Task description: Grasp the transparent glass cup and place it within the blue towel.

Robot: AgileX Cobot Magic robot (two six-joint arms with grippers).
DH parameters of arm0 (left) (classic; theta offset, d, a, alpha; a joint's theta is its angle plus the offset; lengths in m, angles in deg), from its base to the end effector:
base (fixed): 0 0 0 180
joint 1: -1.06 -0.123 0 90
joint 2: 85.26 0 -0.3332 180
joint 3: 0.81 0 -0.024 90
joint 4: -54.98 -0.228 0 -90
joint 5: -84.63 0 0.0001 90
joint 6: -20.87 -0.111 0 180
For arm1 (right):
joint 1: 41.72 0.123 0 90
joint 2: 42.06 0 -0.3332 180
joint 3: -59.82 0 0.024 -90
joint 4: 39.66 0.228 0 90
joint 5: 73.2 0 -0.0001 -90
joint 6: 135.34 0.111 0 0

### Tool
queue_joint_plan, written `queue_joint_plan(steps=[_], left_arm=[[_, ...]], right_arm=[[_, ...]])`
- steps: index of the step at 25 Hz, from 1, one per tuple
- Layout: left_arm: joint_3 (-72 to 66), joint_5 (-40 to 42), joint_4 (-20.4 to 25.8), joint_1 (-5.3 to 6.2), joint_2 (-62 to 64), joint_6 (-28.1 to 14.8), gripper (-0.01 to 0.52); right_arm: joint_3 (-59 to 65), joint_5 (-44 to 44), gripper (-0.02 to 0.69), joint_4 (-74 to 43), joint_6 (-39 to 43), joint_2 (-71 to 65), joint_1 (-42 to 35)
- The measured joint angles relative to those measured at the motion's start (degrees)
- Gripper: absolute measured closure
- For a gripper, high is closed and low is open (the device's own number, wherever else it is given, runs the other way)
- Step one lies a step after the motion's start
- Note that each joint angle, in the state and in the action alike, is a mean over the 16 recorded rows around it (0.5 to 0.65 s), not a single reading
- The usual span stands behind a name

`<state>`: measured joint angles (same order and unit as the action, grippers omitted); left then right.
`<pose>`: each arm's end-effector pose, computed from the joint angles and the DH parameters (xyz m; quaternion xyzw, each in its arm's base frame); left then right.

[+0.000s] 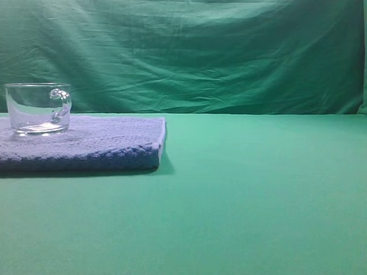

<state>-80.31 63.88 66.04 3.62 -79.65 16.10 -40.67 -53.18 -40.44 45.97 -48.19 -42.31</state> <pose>-0.0001 -0.0076 0.1692 -0.0005 0.7958 -0.0700 0.6014 0.0011 -0.0005 0.1698 0.0095 0.7968 -0.0019 0.6042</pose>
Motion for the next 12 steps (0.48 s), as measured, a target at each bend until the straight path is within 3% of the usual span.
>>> queue_joint_plan(steps=[12], left_arm=[[0.0,0.0,0.0,0.00,0.0,0.0,0.514]], right_arm=[[0.4,2.3,0.665,-0.9,-1.3,0.0,-0.9]])
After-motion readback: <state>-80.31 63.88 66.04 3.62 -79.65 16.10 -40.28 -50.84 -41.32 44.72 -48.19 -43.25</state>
